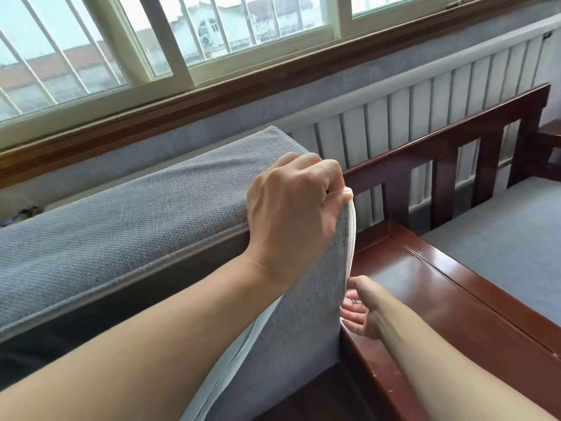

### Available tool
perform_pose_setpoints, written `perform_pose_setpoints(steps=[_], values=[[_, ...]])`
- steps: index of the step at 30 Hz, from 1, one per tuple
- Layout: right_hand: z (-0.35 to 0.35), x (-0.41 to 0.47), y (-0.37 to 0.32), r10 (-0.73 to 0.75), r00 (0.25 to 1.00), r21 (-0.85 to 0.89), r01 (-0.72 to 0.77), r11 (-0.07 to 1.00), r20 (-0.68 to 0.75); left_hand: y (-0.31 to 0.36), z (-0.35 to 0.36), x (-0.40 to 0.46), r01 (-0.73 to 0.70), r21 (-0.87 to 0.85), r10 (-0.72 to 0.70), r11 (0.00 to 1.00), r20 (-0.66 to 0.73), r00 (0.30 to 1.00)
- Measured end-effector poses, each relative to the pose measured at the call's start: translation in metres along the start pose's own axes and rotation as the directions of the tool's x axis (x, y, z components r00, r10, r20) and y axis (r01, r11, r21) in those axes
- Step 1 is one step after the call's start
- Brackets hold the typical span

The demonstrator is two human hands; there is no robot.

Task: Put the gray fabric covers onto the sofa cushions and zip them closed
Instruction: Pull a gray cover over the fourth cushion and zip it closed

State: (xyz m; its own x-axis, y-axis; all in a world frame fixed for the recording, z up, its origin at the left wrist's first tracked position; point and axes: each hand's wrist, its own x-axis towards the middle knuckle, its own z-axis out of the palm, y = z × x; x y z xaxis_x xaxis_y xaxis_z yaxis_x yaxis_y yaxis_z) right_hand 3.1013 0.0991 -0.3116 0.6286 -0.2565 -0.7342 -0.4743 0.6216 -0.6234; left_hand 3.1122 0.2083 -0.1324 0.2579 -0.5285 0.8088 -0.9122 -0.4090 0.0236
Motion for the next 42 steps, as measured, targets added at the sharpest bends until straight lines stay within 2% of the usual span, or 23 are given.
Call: perform_pose_setpoints(steps=[8, 17, 21, 29, 36, 42], values=[[0.001, 0.019, 0.004, 0.007, 0.999, -0.097, -0.011, 0.995, -0.043, -0.003, 0.002, 0.002, 0.022, -0.029, -0.021, 0.999, 0.008, 1.000], [-0.003, 0.026, 0.000, -0.219, 0.954, -0.324, 0.145, 0.935, -0.203, -0.003, 0.002, 0.001, 0.015, -0.008, -0.014, 1.000, 0.003, 1.000], [-0.001, 0.021, -0.003, -0.326, 0.921, -0.433, 0.210, 0.876, -0.212, -0.002, 0.002, 0.000, 0.023, -0.005, -0.023, 1.000, -0.001, 1.000], [-0.008, -0.010, -0.027, -0.484, 0.863, -0.438, 0.383, 0.813, -0.144, 0.001, -0.002, 0.001, 0.046, 0.000, -0.046, 0.999, 0.021, 0.999], [0.003, -0.069, -0.056, -0.605, 0.794, -0.496, 0.502, 0.708, -0.060, 0.001, -0.007, 0.002, 0.077, -0.002, -0.077, 0.997, 0.076, 0.994], [0.013, -0.130, -0.085, -0.619, 0.785, -0.321, 0.594, 0.738, 0.028, 0.002, -0.010, 0.006, 0.092, -0.017, -0.089, 0.996, 0.112, 0.990]])
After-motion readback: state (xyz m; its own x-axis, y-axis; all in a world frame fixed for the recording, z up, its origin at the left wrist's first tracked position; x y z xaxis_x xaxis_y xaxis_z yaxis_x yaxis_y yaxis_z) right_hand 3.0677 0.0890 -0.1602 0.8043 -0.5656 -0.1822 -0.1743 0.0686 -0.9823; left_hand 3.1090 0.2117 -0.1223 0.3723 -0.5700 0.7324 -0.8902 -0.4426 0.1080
